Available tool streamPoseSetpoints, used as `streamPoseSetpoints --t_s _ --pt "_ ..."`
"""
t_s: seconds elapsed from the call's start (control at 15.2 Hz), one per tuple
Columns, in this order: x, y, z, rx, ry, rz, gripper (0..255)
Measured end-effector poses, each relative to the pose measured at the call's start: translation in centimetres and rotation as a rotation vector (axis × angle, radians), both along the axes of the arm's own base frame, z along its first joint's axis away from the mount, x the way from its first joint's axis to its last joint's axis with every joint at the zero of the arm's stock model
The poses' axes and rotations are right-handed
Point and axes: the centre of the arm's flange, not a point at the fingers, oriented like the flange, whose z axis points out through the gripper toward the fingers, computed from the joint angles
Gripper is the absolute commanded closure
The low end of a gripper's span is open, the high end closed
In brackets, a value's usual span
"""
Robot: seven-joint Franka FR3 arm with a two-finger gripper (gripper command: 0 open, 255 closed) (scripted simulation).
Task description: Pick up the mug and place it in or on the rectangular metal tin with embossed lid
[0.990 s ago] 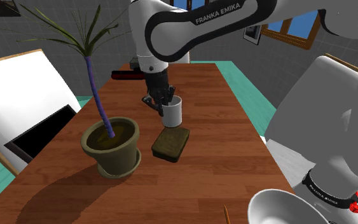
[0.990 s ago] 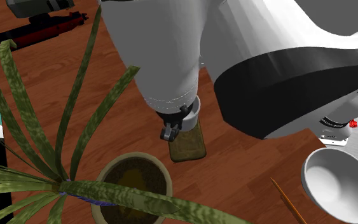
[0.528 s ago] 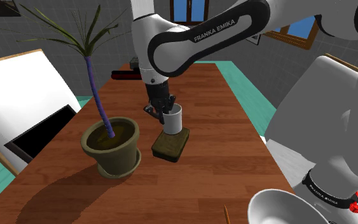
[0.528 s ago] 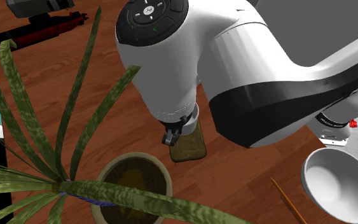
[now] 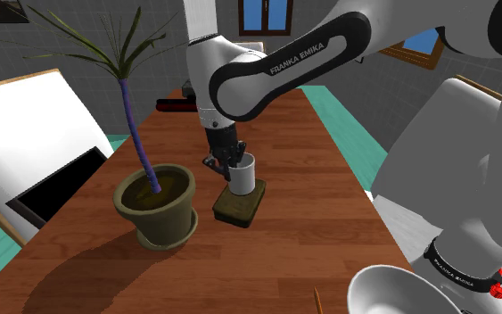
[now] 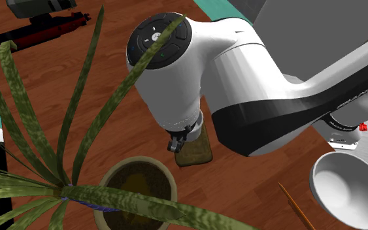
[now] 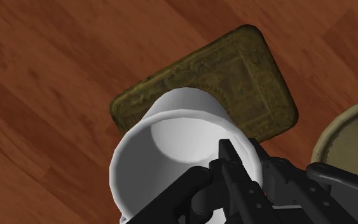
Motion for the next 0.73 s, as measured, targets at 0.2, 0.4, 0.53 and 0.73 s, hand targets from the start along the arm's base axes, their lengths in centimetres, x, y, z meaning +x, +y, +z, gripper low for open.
streamPoseSetpoints --t_s 0.2,0.4,0.53,0.73 --pt "0.0 0.0 0.0 0.0 0.0 0.0 0" --pt "0.0 0.0 0.0 0.0 0.0 0.0 0" --pt "0.0 0.0 0.0 0.0 0.0 0.0 0" --pt "0.2 -0.2 1.5 0.001 -0.001 0.0 0"
